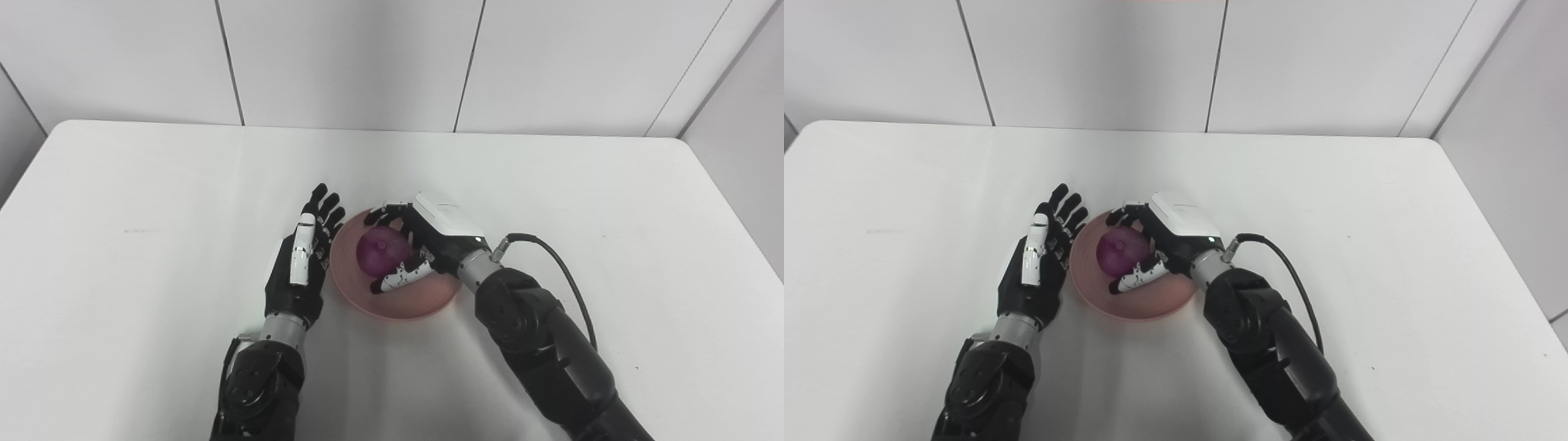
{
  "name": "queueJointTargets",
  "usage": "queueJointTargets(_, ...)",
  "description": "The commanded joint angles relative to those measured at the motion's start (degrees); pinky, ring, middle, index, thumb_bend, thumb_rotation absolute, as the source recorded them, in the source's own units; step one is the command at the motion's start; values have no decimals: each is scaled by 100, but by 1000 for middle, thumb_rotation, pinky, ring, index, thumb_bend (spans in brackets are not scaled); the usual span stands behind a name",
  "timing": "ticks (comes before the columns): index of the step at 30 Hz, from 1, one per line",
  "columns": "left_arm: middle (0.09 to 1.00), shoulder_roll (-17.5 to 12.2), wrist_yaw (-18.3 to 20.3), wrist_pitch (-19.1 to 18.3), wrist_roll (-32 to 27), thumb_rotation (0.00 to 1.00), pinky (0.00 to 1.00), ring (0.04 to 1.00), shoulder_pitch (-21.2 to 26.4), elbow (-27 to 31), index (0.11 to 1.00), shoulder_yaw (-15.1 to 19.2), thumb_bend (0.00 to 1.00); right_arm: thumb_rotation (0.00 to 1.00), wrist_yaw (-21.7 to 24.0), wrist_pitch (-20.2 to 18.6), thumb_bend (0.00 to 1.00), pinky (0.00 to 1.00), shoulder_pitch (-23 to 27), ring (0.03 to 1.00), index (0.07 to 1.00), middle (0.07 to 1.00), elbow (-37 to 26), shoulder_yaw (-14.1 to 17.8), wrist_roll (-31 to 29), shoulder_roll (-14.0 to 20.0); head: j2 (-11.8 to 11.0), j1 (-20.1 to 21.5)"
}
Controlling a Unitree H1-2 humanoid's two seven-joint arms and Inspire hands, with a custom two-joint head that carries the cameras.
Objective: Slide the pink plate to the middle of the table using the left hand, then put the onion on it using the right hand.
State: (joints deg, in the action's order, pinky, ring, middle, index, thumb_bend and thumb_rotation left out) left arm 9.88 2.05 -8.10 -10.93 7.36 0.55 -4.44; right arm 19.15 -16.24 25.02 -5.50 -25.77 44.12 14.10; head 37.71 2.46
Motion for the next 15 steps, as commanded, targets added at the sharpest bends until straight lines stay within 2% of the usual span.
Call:
queueJointTargets(1, 959, 121, -59, -156, 10, 1000, 962, 953, -104, -57, 943, -11, 454, 297, 58, 18, 960, 525, 118, 664, 746, 736, -223, 45, 26, 4, 0, -2)
queueJointTargets(15, 960, 116, -62, -165, 0, 1000, 962, 954, -108, -48, 945, -4, 448, 329, 256, 56, 1000, 595, 94, 707, 774, 764, -463, 187, -14, 46, -1, 39)
